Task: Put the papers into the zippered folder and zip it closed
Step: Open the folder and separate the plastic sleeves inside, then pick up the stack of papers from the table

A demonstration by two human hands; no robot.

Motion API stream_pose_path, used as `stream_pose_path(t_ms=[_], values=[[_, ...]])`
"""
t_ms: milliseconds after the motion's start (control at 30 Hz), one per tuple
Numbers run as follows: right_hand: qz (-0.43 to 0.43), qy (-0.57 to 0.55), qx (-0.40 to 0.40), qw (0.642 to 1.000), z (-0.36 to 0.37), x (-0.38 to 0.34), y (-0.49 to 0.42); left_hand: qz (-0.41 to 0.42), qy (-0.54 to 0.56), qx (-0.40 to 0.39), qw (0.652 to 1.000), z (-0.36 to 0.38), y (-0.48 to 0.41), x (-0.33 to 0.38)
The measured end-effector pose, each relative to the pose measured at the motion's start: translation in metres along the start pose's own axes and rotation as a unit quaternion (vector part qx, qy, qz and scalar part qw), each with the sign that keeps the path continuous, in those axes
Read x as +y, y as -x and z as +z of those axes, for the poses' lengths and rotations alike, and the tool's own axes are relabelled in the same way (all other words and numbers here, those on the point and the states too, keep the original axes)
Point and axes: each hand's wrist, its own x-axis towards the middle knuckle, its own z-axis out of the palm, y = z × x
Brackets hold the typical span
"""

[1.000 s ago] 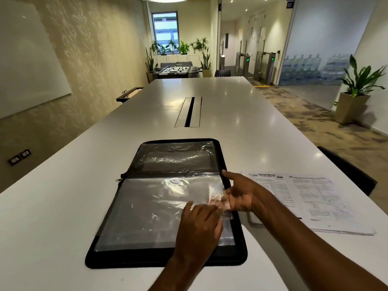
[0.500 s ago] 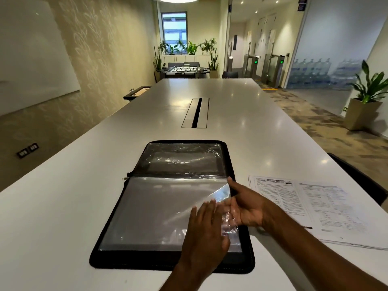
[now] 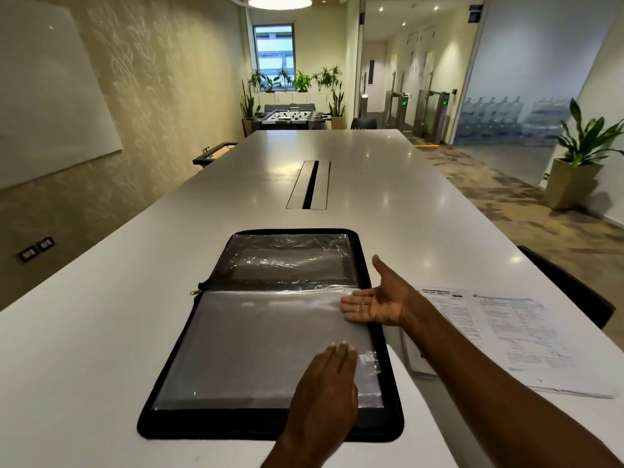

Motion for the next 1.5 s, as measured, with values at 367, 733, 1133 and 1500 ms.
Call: stream_pose_path(t_ms=[367,733,1133,1500], values=[[0.058,0.064,-0.042,0.995,-0.005,0.045,0.030,0.006,0.038,0.072,0.997,-0.002,0.002,0.002],[0.005,0.071,-0.074,0.995,-0.006,0.074,0.083,0.051,0.068,0.062,0.994,-0.007,0.005,0.003],[-0.267,-0.109,0.289,0.913,-0.088,0.126,0.158,0.046,0.128,0.068,0.988,-0.015,-0.087,0.038],[-0.242,-0.124,0.271,0.923,-0.116,0.106,0.169,0.101,0.021,-0.203,0.974,0.074,-0.250,0.093]])
